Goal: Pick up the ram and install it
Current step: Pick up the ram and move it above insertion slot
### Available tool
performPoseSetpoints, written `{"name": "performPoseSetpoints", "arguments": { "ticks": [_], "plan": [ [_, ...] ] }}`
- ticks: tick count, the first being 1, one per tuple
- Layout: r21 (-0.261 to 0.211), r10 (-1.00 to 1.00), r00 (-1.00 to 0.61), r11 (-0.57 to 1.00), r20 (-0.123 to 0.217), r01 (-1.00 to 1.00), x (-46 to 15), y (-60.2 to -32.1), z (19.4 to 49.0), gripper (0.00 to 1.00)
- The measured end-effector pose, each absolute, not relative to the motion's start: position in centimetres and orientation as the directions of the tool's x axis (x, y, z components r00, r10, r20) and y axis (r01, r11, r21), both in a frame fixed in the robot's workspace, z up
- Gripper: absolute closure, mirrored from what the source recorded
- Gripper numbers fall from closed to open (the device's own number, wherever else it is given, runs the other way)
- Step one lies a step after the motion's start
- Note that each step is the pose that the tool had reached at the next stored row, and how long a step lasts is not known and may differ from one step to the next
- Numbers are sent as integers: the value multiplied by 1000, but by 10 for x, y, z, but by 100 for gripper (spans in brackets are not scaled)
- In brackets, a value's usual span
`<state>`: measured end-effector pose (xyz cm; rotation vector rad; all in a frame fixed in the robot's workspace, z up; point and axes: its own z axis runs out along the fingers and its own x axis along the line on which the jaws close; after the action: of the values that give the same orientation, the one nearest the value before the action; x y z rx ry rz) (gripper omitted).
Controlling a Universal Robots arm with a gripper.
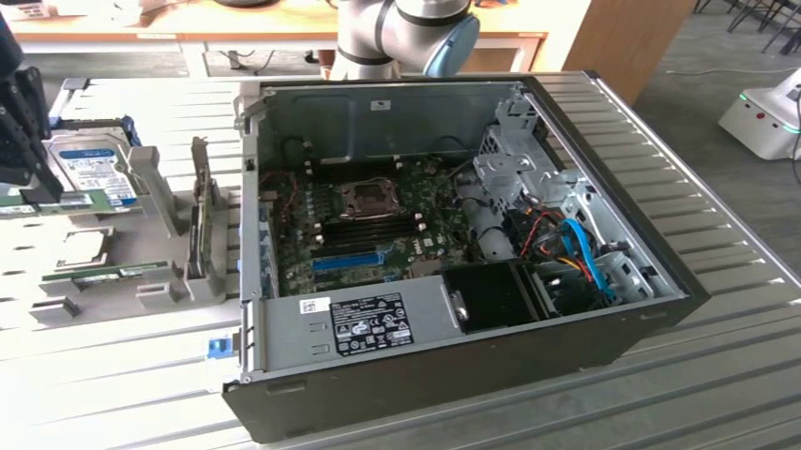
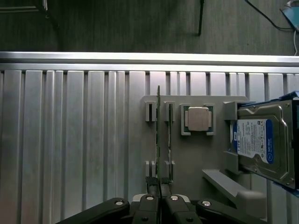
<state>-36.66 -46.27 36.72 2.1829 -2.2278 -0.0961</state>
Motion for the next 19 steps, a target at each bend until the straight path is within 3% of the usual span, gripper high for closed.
{"name": "performPoseSetpoints", "arguments": {
  "ticks": [19],
  "plan": [
    [59,-999,-21,19,-28,-998,-367,-463,392,88]
  ]
}}
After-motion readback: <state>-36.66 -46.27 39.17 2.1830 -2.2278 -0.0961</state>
